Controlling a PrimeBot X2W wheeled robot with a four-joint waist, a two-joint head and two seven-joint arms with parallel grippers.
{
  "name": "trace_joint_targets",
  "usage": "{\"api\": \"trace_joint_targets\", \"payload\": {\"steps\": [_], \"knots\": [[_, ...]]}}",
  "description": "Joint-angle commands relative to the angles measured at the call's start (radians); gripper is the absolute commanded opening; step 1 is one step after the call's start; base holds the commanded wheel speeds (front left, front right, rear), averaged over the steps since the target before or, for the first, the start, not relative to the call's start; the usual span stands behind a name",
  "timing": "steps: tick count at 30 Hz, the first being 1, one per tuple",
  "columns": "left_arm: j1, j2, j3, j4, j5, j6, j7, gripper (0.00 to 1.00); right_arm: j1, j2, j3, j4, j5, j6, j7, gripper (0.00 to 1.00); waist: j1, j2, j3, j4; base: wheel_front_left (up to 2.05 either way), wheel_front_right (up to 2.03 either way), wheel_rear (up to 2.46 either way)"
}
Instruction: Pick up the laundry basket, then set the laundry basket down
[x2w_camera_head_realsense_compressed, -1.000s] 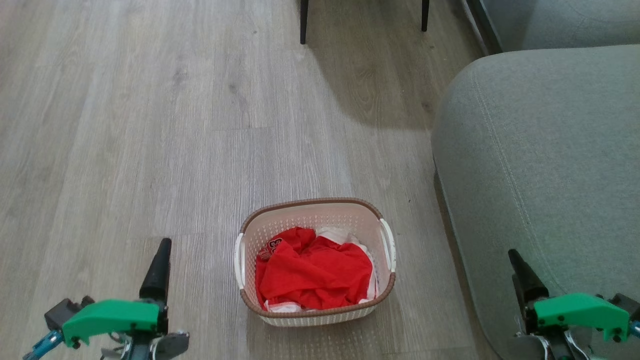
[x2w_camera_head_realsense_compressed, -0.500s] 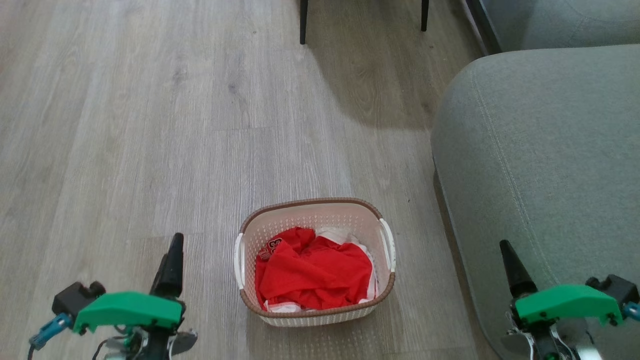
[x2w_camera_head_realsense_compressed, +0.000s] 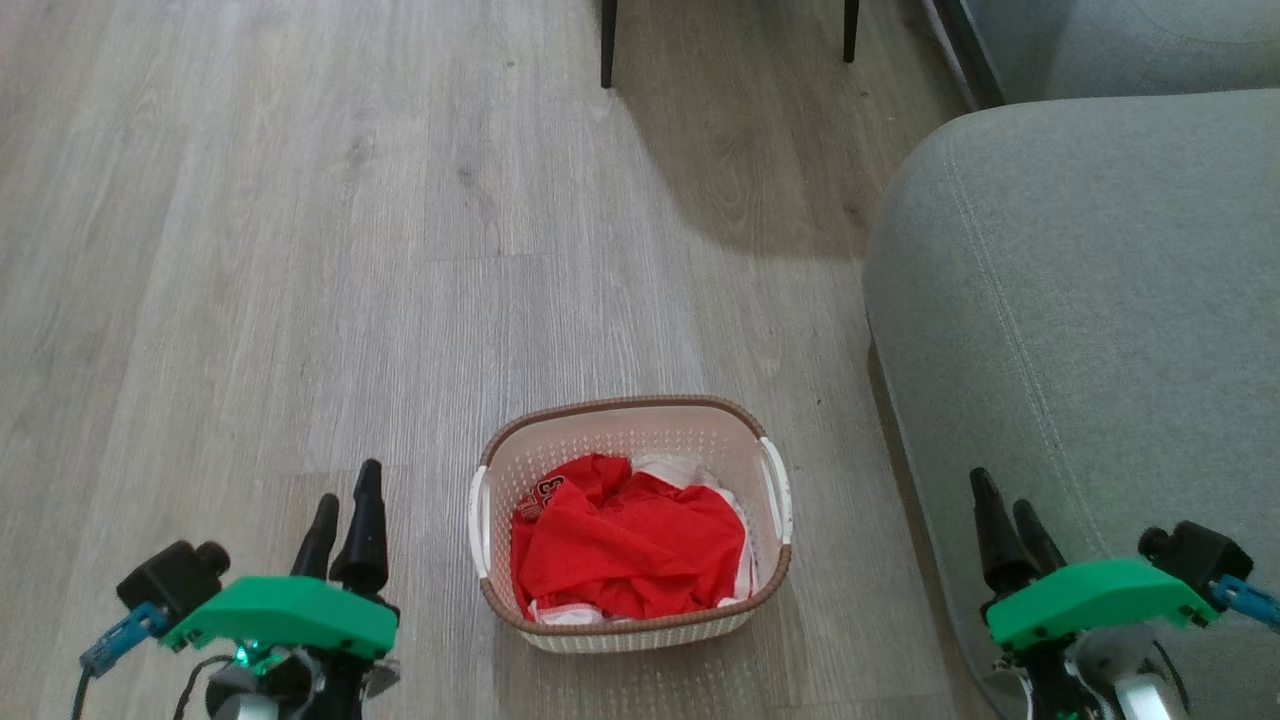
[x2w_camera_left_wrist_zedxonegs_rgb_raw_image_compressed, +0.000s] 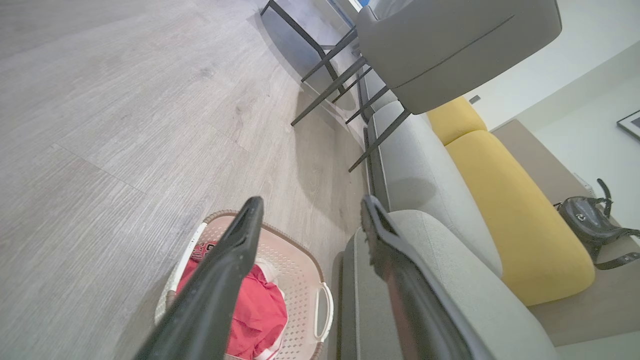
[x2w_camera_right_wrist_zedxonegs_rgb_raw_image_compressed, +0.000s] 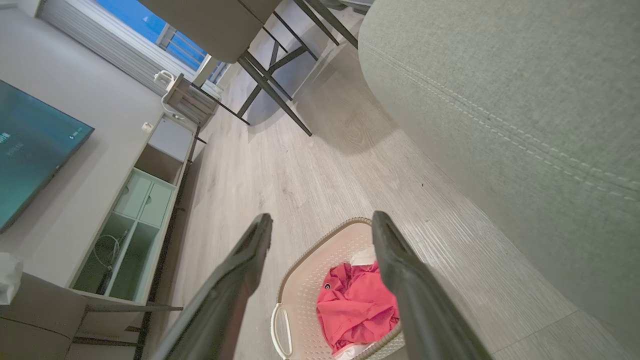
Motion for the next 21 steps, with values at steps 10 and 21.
{"api": "trace_joint_targets", "payload": {"steps": [10, 21], "knots": [[-0.008, 0.014, -0.005, -0.055, 0.157, 0.02, -0.039, 1.0, -0.053, -0.01, 0.039, -0.041, -0.151, 0.002, -0.042, 1.0, 0.0, 0.0, 0.001, 0.0, 0.0, 0.0, 0.0], [0.007, 0.015, -0.019, -0.064, 0.299, 0.038, -0.071, 1.0, -0.057, -0.012, 0.065, -0.046, -0.286, 0.002, -0.074, 1.0, 0.0, 0.0, 0.001, -0.002, 0.0, 0.0, 0.0]]}}
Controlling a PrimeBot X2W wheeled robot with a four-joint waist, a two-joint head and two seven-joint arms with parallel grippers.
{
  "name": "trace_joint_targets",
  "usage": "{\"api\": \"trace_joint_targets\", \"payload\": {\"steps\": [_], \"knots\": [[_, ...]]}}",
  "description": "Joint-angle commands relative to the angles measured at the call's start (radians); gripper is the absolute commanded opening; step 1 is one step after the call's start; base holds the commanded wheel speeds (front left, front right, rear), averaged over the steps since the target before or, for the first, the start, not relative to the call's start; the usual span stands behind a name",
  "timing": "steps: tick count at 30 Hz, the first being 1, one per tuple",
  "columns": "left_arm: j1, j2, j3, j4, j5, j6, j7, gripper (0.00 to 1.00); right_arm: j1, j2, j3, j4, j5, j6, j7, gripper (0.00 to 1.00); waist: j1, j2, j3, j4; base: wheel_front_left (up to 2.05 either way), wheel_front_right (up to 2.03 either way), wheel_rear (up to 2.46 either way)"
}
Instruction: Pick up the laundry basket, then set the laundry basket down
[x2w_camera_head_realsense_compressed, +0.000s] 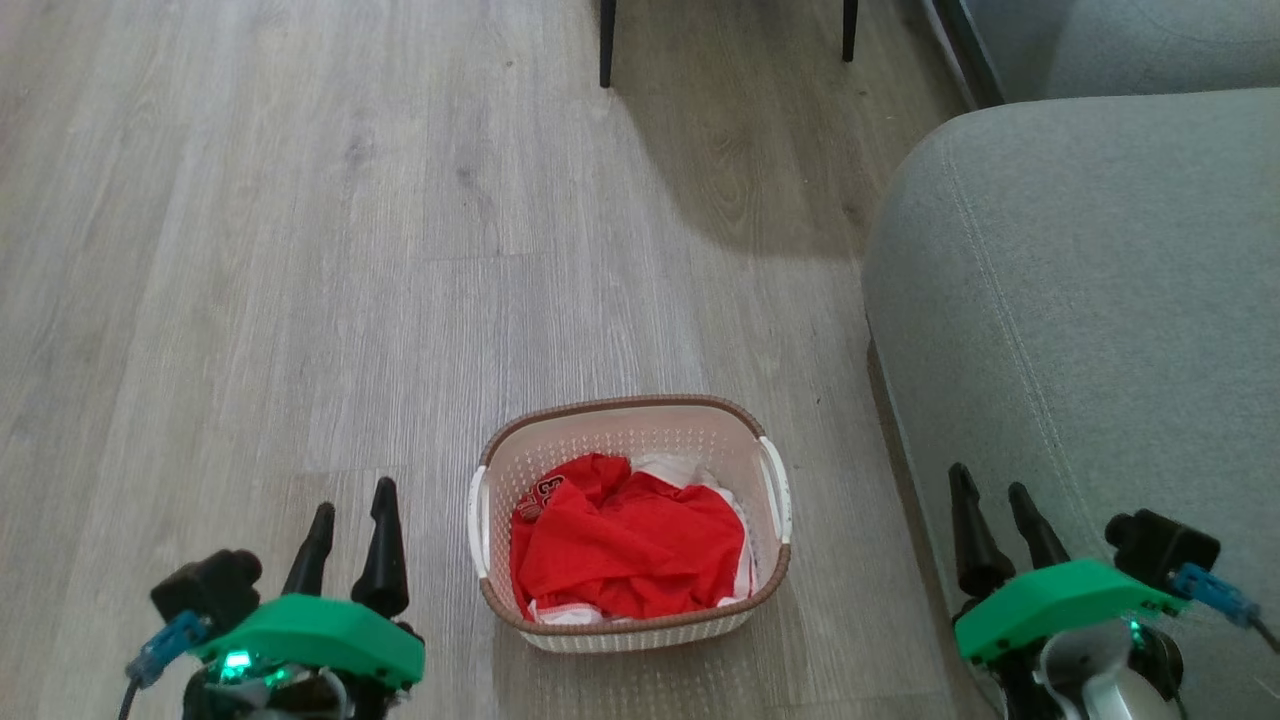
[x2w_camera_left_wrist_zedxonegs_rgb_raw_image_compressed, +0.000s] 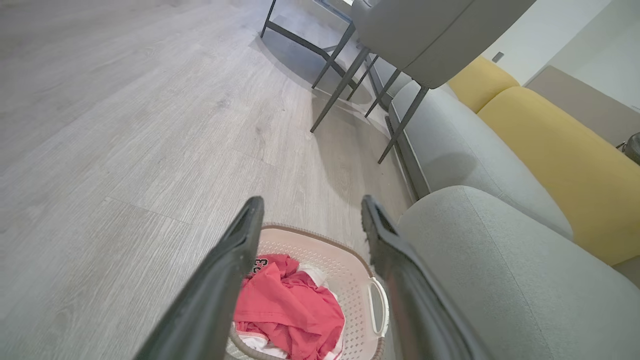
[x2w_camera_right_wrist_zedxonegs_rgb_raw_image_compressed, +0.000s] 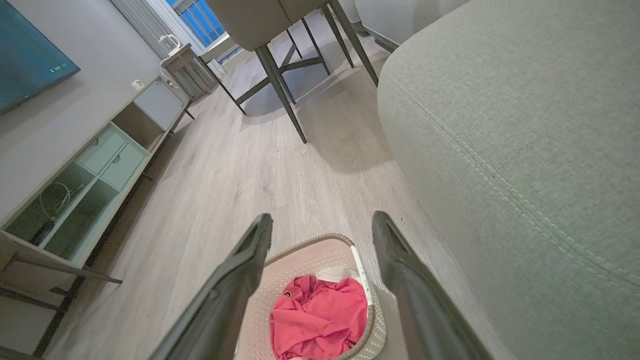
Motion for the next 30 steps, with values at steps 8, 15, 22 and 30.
{"api": "trace_joint_targets", "payload": {"steps": [8, 15, 22, 30], "knots": [[-0.023, 0.015, 0.002, -0.054, 0.12, 0.02, -0.035, 1.0, -0.057, -0.011, 0.036, -0.047, -0.118, 0.002, -0.036, 1.0, 0.0, 0.0, 0.001, 0.0, 0.0, 0.0, 0.0], [-0.011, 0.015, -0.009, -0.062, 0.203, 0.032, -0.056, 1.0, -0.057, -0.012, 0.049, -0.055, -0.199, 0.002, -0.057, 1.0, 0.0, 0.0, 0.002, 0.0, 0.0, 0.0, 0.0], [0.0, 0.016, -0.013, -0.07, 0.267, 0.046, -0.077, 1.0, -0.056, -0.013, 0.064, -0.06, -0.281, 0.002, -0.077, 1.0, 0.0, 0.0, -0.001, 0.001, 0.0, 0.0, 0.0], [0.015, 0.017, -0.026, -0.074, 0.344, 0.055, -0.097, 1.0, -0.054, -0.014, 0.081, -0.065, -0.366, 0.002, -0.098, 1.0, 0.0, 0.0, -0.006, -0.001, 0.0, 0.0, 0.0]]}}
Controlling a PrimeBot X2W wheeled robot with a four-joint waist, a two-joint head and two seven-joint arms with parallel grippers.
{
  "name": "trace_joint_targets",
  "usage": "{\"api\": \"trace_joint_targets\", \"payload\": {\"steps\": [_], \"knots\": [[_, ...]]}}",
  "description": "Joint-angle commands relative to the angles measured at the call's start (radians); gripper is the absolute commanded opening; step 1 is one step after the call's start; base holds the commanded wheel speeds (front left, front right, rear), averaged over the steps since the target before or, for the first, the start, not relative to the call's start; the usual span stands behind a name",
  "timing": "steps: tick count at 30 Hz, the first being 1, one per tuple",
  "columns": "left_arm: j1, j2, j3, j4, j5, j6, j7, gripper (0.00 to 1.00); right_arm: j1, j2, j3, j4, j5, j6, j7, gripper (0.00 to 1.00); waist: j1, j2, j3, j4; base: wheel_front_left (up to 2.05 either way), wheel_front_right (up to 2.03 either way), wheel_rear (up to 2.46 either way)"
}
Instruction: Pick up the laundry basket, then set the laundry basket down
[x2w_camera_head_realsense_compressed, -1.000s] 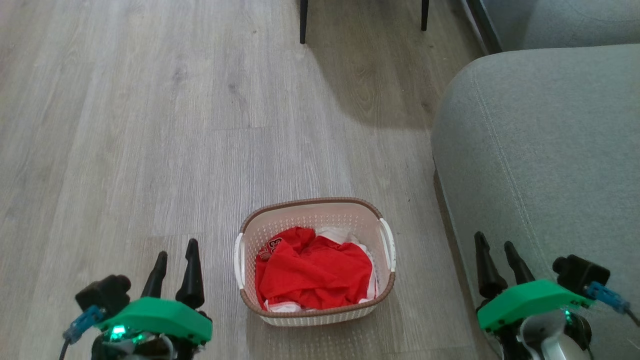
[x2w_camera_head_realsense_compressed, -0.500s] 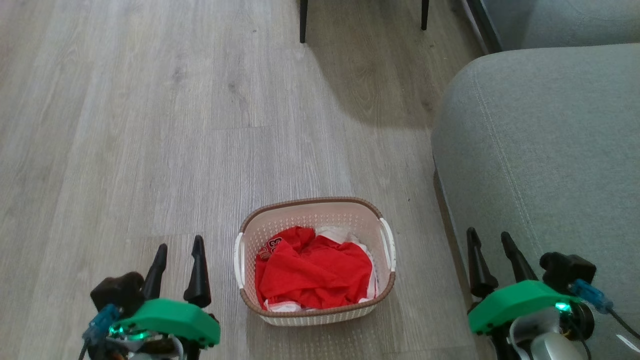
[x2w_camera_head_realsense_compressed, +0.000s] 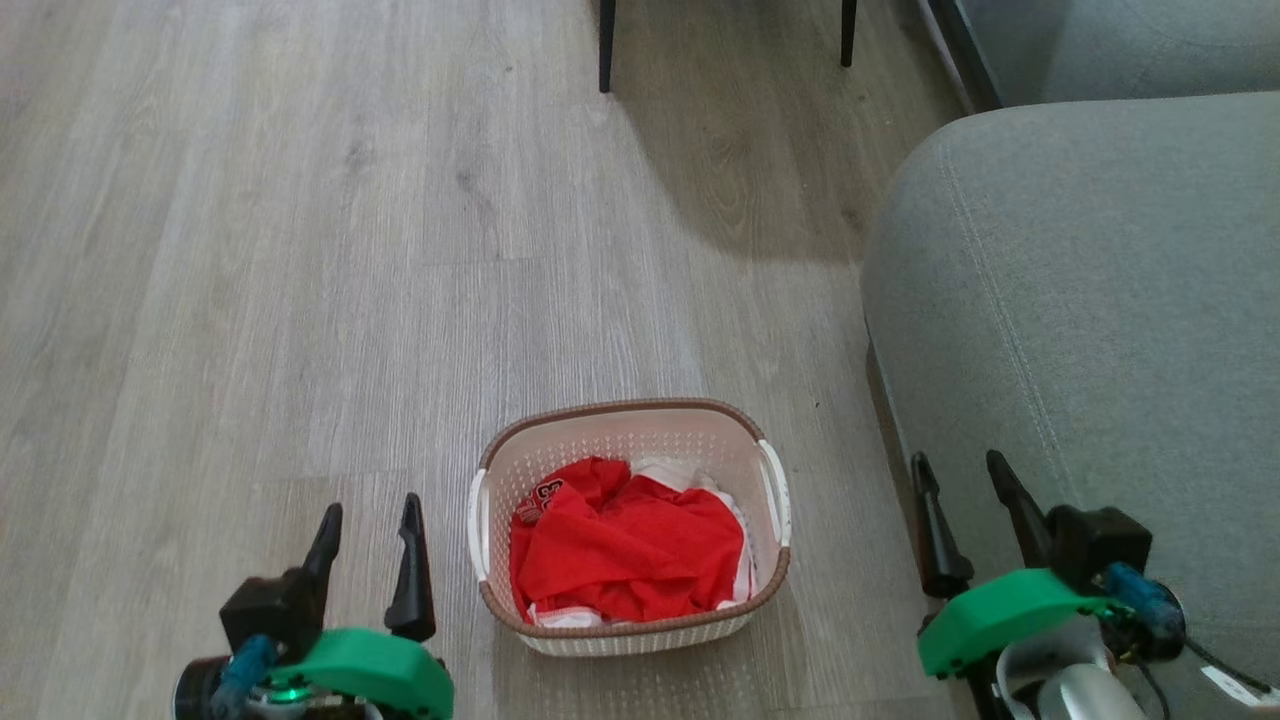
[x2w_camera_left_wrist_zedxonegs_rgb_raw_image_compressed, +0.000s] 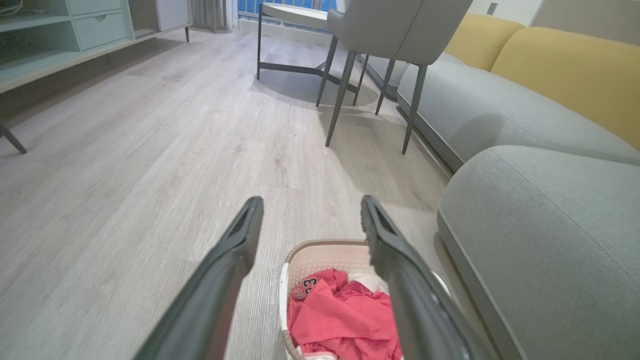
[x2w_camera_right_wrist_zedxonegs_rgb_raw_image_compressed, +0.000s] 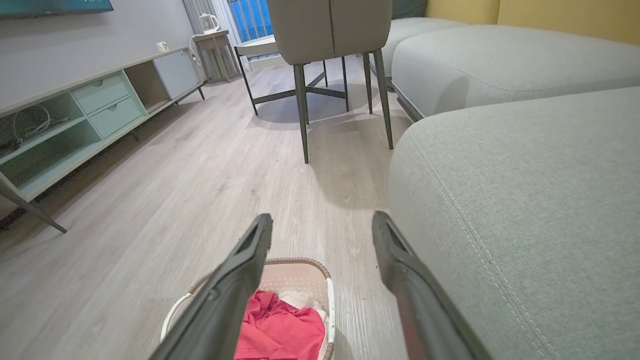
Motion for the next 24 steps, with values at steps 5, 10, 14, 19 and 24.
{"api": "trace_joint_targets", "payload": {"steps": [5, 10, 14, 19, 24], "knots": [[-0.021, 0.011, 0.022, -0.04, 0.049, 0.012, -0.025, 1.0, -0.045, -0.012, 0.035, -0.042, -0.074, 0.003, -0.03, 1.0, 0.0, -0.0001, -0.005, -0.002, 0.0, 0.0, 0.0], [-0.011, 0.011, 0.016, -0.041, 0.102, 0.018, -0.04, 1.0, -0.042, -0.012, 0.046, -0.045, -0.137, 0.003, -0.044, 1.0, 0.0, -0.0001, -0.009, -0.003, 0.0, 0.0, 0.0], [-0.005, 0.012, 0.01, -0.043, 0.136, 0.022, -0.049, 1.0, -0.041, -0.013, 0.054, -0.047, -0.178, 0.003, -0.054, 1.0, 0.0, -0.0001, -0.011, -0.003, 0.0, 0.0, 0.0], [-0.004, 0.012, 0.01, -0.037, 0.132, 0.021, -0.049, 1.0, -0.039, -0.013, 0.053, -0.044, -0.178, 0.003, -0.054, 1.0, 0.0, -0.0001, -0.013, -0.001, 0.0, 0.0, 0.0], [-0.002, 0.012, 0.011, -0.034, 0.13, 0.021, -0.049, 1.0, -0.037, -0.013, 0.052, -0.043, -0.177, 0.003, -0.054, 1.0, 0.0, -0.0001, -0.013, 0.0, 0.0, 0.0, 0.0]]}}
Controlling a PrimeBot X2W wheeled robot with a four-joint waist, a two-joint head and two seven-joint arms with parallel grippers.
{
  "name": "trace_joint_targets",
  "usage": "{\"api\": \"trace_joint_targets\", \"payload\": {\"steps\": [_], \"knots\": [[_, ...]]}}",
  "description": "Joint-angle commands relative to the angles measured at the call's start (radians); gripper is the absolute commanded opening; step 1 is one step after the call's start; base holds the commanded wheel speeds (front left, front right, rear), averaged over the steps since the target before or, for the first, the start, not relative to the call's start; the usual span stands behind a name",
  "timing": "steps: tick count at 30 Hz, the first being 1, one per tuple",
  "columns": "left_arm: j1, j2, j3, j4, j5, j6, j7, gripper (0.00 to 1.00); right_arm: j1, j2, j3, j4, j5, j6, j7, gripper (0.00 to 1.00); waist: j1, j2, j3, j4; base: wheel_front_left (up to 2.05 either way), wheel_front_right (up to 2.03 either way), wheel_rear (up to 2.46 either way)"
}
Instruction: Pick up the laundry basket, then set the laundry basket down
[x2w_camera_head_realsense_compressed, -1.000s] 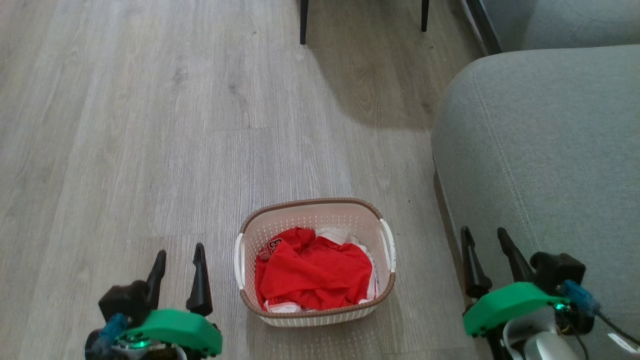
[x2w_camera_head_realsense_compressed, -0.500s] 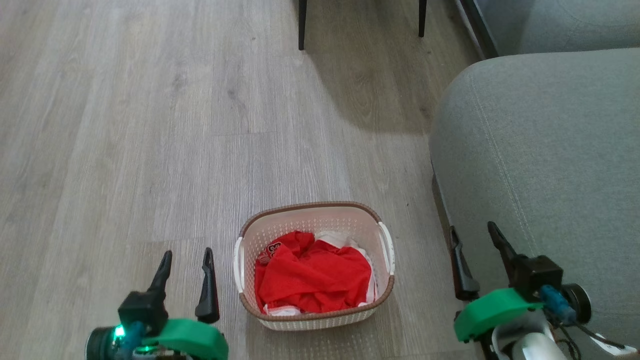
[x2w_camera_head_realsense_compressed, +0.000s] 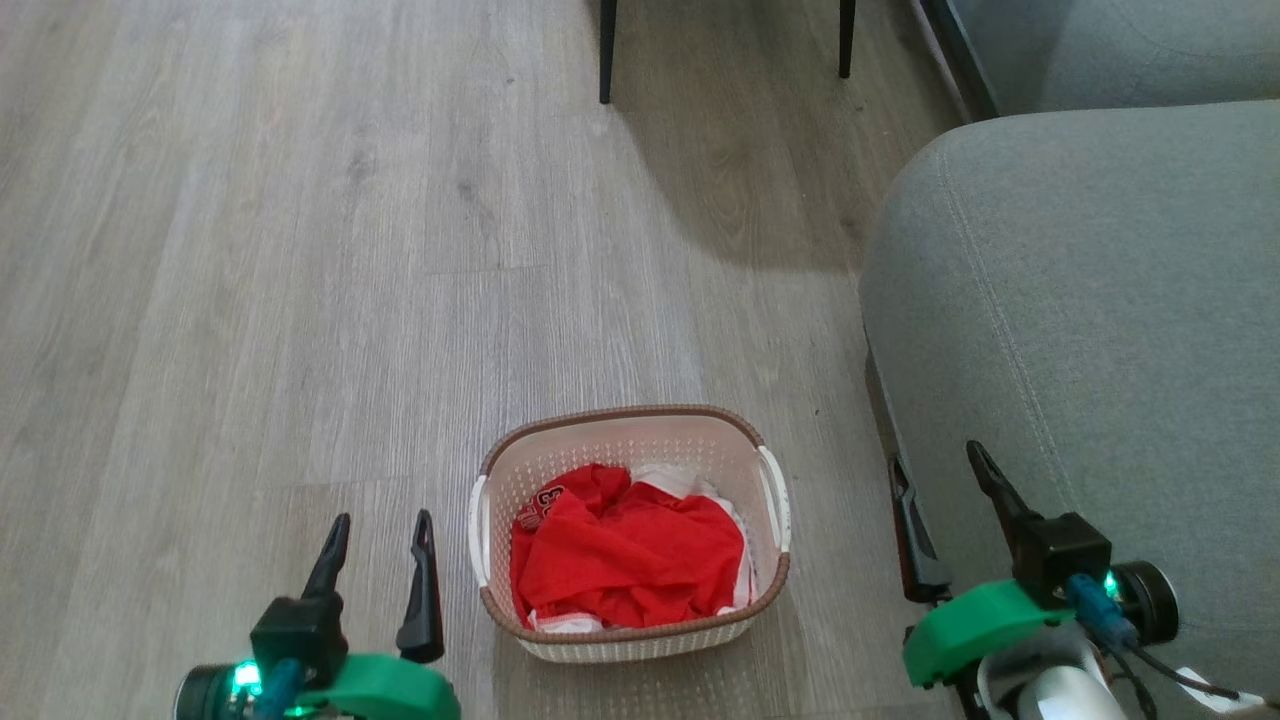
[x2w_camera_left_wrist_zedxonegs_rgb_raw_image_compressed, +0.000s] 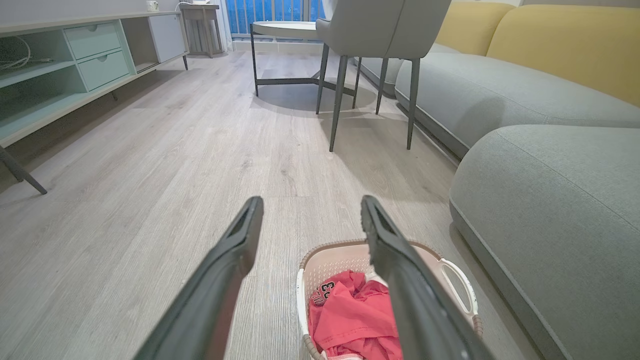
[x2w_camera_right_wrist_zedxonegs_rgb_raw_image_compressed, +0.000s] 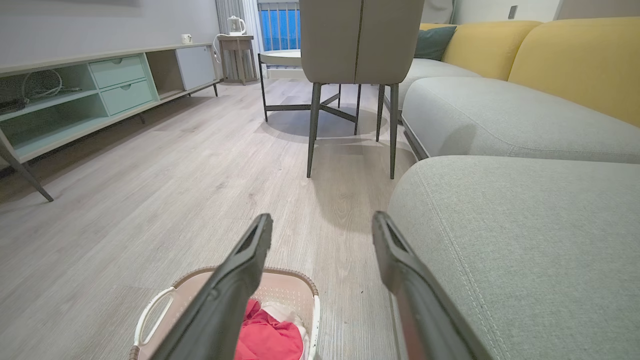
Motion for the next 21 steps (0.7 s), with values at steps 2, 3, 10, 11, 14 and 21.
{"api": "trace_joint_targets", "payload": {"steps": [2, 3, 10, 11, 14, 21], "knots": [[-0.03, 0.007, 0.028, -0.03, 0.003, 0.004, -0.01, 1.0, -0.038, -0.01, 0.021, -0.032, -0.007, 0.003, -0.012, 1.0, 0.0, -0.0001, 0.001, 0.0, 0.0, 0.0, 0.0], [-0.03, 0.007, 0.028, -0.03, 0.004, 0.004, -0.01, 1.0, -0.038, -0.01, 0.02, -0.032, -0.007, 0.003, -0.012, 1.0, 0.0, -0.0001, 0.001, -0.001, 0.0, 0.0, 0.0], [-0.03, 0.007, 0.03, -0.029, 0.004, 0.001, -0.01, 1.0, -0.038, -0.01, 0.017, -0.032, -0.006, 0.003, -0.012, 1.0, 0.0, -0.0001, 0.005, -0.002, 0.0, 0.0, 0.0], [-0.03, 0.007, 0.03, -0.029, 0.004, 0.001, -0.01, 1.0, -0.039, -0.01, 0.016, -0.032, -0.005, 0.003, -0.012, 1.0, 0.0, -0.0001, 0.006, -0.003, 0.0, 0.0, 0.0], [-0.031, 0.007, 0.031, -0.028, 0.004, 0.001, -0.01, 1.0, -0.039, -0.01, 0.015, -0.032, -0.004, 0.003, -0.012, 1.0, 0.0, -0.0001, 0.009, -0.003, 0.0, 0.0, 0.0], [-0.034, 0.007, 0.031, -0.027, 0.004, 0.0, -0.01, 1.0, -0.04, -0.01, 0.01, -0.032, -0.002, 0.003, -0.012, 1.0, 0.0, -0.0001, 0.017, -0.002, 0.0, 0.0, 0.0]]}}
